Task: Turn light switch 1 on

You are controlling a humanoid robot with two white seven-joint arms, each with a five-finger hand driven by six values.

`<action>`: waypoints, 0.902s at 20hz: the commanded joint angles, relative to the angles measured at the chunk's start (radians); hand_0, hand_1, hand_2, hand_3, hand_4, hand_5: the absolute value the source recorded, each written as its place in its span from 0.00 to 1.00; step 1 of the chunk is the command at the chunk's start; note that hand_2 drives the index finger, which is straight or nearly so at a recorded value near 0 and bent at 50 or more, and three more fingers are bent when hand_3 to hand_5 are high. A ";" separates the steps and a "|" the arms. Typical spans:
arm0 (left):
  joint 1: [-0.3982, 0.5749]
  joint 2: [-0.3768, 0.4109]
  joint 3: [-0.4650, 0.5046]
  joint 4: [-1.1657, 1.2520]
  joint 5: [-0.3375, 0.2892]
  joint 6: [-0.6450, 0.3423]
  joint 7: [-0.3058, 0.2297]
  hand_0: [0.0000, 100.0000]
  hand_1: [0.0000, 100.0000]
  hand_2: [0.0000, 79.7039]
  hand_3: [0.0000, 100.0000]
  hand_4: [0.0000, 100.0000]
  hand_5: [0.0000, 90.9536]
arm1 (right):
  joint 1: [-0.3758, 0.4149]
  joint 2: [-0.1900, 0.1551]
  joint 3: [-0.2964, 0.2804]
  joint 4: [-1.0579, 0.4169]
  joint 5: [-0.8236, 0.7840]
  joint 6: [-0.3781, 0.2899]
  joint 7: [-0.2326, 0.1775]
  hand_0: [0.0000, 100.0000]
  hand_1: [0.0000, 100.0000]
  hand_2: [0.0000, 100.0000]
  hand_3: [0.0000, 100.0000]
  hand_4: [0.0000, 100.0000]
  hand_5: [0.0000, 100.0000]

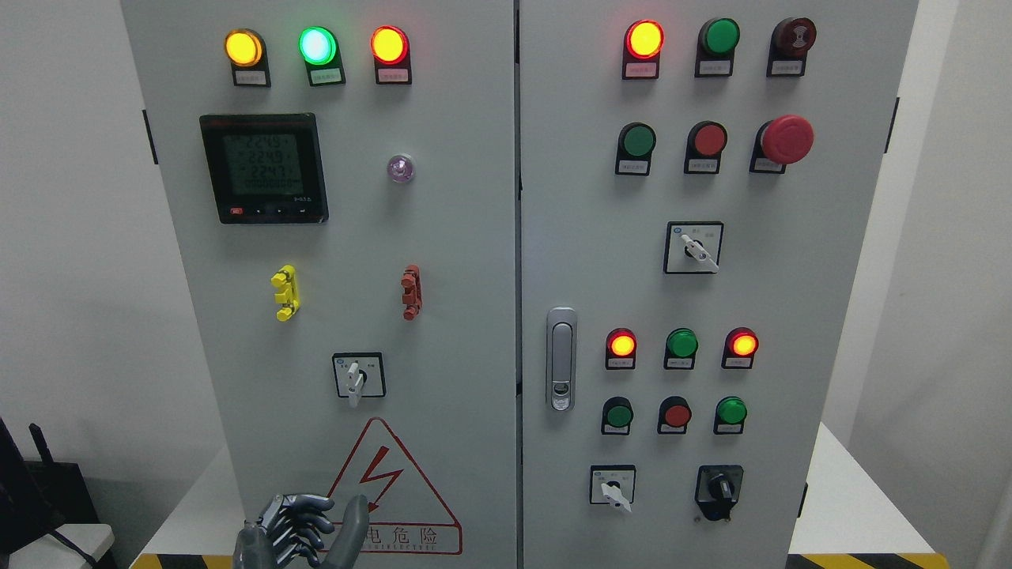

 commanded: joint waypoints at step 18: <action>-0.189 -0.045 -0.017 0.030 -0.016 0.163 0.077 0.04 0.71 0.69 0.76 0.86 0.92 | 0.000 0.000 0.000 0.000 -0.017 0.000 0.000 0.12 0.39 0.00 0.00 0.00 0.00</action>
